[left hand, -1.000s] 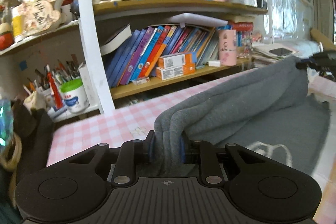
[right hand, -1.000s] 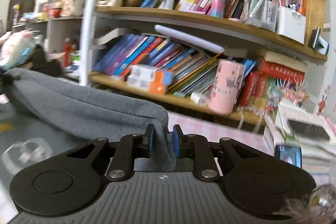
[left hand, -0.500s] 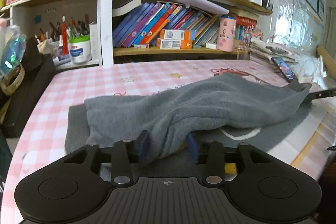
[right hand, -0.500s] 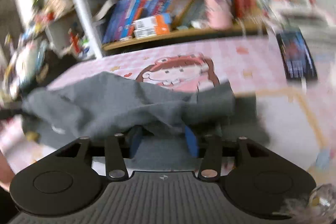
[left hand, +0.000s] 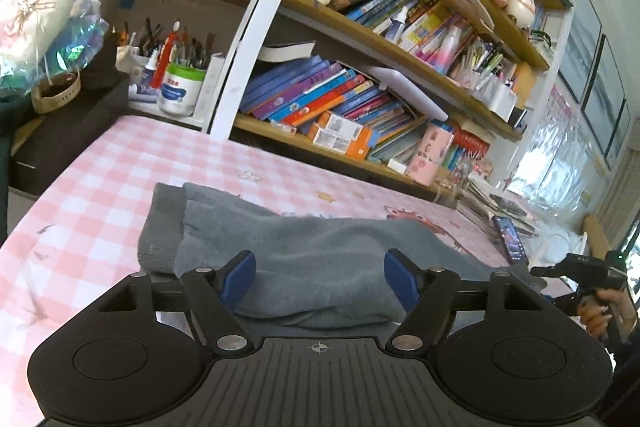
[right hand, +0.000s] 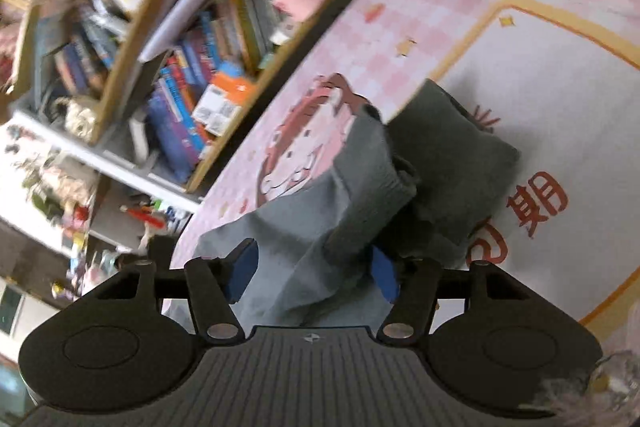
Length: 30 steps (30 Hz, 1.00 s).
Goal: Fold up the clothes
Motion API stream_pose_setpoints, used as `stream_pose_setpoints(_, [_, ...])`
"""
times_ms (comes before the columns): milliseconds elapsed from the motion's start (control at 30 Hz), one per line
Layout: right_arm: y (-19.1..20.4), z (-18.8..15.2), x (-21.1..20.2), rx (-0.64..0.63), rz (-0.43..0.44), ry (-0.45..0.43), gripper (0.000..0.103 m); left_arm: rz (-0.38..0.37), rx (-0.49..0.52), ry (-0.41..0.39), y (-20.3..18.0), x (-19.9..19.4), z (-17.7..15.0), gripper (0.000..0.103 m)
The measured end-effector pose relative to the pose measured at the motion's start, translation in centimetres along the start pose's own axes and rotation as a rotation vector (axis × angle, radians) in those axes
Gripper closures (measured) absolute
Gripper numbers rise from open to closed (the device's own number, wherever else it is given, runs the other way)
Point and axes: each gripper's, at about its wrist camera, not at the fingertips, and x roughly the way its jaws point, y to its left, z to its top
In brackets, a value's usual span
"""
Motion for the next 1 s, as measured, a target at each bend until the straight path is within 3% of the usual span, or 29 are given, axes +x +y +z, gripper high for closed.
stream_pose_setpoints(33, [-0.3,0.2,0.4,0.033,-0.013,0.002,0.051,-0.002,-0.003,-0.005,0.0,0.0,0.0,0.03])
stream_pose_setpoints(100, [-0.8,0.7,1.1,0.088,-0.055,0.008,0.077,-0.008,-0.018,-0.018,0.0,-0.1,-0.1,0.03])
stream_pose_setpoints(133, [-0.8,1.0,1.4,0.094,-0.079,0.009,0.081,-0.008,-0.022,-0.024,0.0,-0.2,-0.2,0.03])
stream_pose_setpoints(200, [1.7,1.3,0.4,-0.037,-0.043,-0.038,0.092,-0.008,-0.033,-0.034,0.1,-0.6,-0.4,0.03])
stream_pose_setpoints(300, [5.6,1.7,-1.2,-0.243,0.018,-0.112,0.094,0.005,-0.055,-0.033,0.3,-0.7,-0.2,0.03])
stream_pose_setpoints(367, [8.2,1.4,-3.2,-0.358,0.129,-0.185,0.094,0.0,-0.078,-0.039,0.4,-0.5,0.0,0.03])
stream_pose_setpoints(467, [8.9,0.6,-5.0,-0.428,0.158,-0.25,0.094,-0.027,-0.104,-0.047,0.4,-0.1,0.1,0.03])
stream_pose_setpoints(633, [2.1,0.7,-1.7,-0.303,-0.236,-0.12,0.091,-0.006,-0.124,-0.011,0.6,0.8,-0.1,0.03])
stream_pose_setpoints(667, [0.6,0.8,-0.9,-0.271,-0.321,-0.088,0.086,0.008,-0.132,-0.004,0.8,0.9,-0.1,0.03])
stream_pose_setpoints(800, [-0.3,1.1,-1.4,-0.24,-0.307,-0.147,0.076,0.074,-0.177,-0.002,1.6,0.7,0.0,0.026])
stream_pose_setpoints(833, [0.3,1.1,-1.4,-0.271,-0.331,-0.166,0.07,0.092,-0.191,-0.002,1.8,0.7,0.0,0.024])
stream_pose_setpoints(1000, [2.8,0.4,-2.3,-0.474,-0.43,-0.296,0.066,0.13,-0.259,0.013,2.8,0.9,-0.3,0.024])
